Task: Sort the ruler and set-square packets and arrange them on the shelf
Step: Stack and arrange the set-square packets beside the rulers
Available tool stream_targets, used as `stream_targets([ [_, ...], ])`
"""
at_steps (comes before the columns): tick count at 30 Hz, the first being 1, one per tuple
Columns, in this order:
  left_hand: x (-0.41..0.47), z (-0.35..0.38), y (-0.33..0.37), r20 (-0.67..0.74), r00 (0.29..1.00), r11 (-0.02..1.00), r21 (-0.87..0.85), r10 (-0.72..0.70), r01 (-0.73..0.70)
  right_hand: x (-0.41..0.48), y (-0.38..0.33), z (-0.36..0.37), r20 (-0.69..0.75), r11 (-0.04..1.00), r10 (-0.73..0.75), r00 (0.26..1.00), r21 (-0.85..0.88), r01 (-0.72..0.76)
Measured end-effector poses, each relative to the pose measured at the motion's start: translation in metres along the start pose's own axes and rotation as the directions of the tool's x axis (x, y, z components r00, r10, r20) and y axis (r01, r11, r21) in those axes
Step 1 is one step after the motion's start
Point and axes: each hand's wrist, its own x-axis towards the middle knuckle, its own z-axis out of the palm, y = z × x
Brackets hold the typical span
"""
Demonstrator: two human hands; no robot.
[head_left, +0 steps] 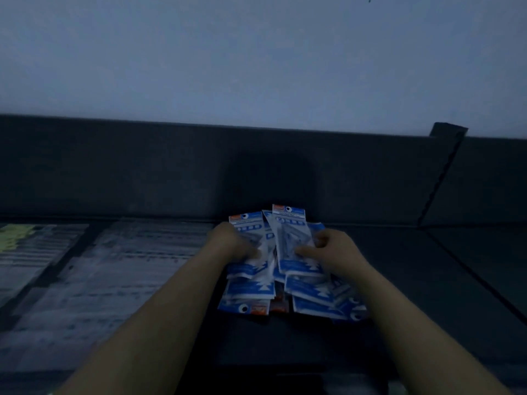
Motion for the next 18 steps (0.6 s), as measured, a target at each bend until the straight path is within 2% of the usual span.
stream_targets([
  [2, -0.005, 0.002, 0.002, -0.002, 1.0, 0.991, -0.131, -0.019, 0.019, 0.004, 0.005, -0.004, 0.02, 0.999, 0.002, 1.0, 0.052, -0.003],
  [5, -0.009, 0.005, -0.002, -0.042, 0.999, 0.987, -0.157, 0.015, -0.021, 0.011, 0.009, -0.004, 0.051, 0.992, -0.023, 0.998, 0.122, 0.016],
  [8, -0.009, 0.014, -0.01, -0.191, 0.981, 0.958, -0.275, 0.027, -0.08, 0.015, 0.004, 0.001, 0.066, 0.998, -0.008, 0.998, 0.069, 0.003],
  [11, -0.015, 0.017, -0.013, -0.35, 0.933, 0.931, -0.307, 0.082, -0.197, 0.017, 0.002, 0.005, 0.069, 0.999, -0.011, 0.998, 0.034, 0.009],
  [14, -0.027, 0.014, -0.018, -0.475, 0.872, 0.881, -0.357, 0.115, -0.31, 0.021, 0.011, -0.002, 0.064, 0.973, -0.035, 0.997, 0.231, 0.02],
  [16, -0.034, 0.013, -0.024, -0.478, 0.868, 0.822, -0.435, 0.137, -0.369, 0.021, 0.016, -0.009, 0.042, 0.934, -0.068, 0.997, 0.354, 0.048],
  [18, -0.041, 0.016, -0.028, -0.428, 0.891, 0.77, -0.516, 0.148, -0.376, 0.019, 0.018, -0.011, 0.013, 0.915, -0.101, 0.995, 0.394, 0.087],
])
